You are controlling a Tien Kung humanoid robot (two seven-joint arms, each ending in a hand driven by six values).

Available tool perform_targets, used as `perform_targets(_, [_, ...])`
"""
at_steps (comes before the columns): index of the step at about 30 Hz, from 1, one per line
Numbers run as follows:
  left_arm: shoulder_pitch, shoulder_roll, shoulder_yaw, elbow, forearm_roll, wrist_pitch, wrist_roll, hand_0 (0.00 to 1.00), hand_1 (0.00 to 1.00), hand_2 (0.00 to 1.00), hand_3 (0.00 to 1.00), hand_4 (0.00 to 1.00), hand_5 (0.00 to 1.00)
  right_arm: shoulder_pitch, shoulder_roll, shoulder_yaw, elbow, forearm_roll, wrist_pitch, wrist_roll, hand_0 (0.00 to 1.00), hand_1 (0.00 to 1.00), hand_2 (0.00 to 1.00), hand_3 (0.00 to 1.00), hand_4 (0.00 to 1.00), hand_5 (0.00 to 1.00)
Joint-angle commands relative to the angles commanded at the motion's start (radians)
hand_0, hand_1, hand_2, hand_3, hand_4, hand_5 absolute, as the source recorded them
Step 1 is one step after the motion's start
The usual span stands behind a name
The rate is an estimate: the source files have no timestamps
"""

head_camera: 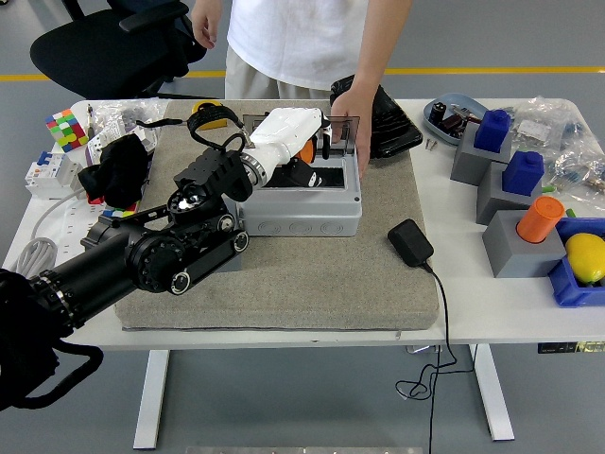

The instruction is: Fetch the battery,place it into the box,close the lid of the box

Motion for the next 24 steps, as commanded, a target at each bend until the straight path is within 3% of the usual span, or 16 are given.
perform_targets(2, [0.001,0.000,0.000,0.003,-0.006,-0.005,0.000,0.390,0.535,0.460,0.533,0.998,0.180,0.000,0.000,-0.001,0.000,0.000,0.000,0.000,0.578,0.630,0.657,0.556,0.955,0.490])
perform_targets(3, [0.001,0.000,0.000,0.005,-0.009,-0.008,0.001,0.497,0.645,0.608,0.697,0.998,0.246,0.000,0.001,0.000,0.000,-0.001,0.000,0.000,0.578,0.630,0.658,0.556,0.954,0.490])
perform_targets(15, [0.018,0.000,-0.009,-0.019,-0.033,-0.007,-0.019,0.501,0.644,0.610,0.714,0.998,0.297,0.000,0.002,0.005,0.000,-0.003,0.001,0.000,0.579,0.631,0.658,0.557,0.955,0.490])
perform_targets(20, [0.039,0.000,-0.031,-0.074,-0.074,0.027,-0.087,0.501,0.644,0.610,0.714,0.998,0.297,-0.004,0.003,0.010,0.000,-0.002,0.001,0.000,0.579,0.631,0.658,0.557,0.955,0.490])
perform_targets(21, [0.042,0.000,-0.038,-0.084,-0.086,0.038,-0.108,0.307,0.438,0.449,0.583,0.998,0.361,-0.005,0.003,0.010,-0.001,-0.001,0.002,0.001,0.579,0.631,0.659,0.557,0.955,0.490])
perform_targets(24, [0.050,0.000,-0.063,-0.120,-0.117,0.063,-0.166,0.307,0.438,0.449,0.583,0.998,0.361,-0.006,0.004,0.010,-0.001,0.000,0.002,0.000,0.579,0.631,0.659,0.557,0.955,0.490])
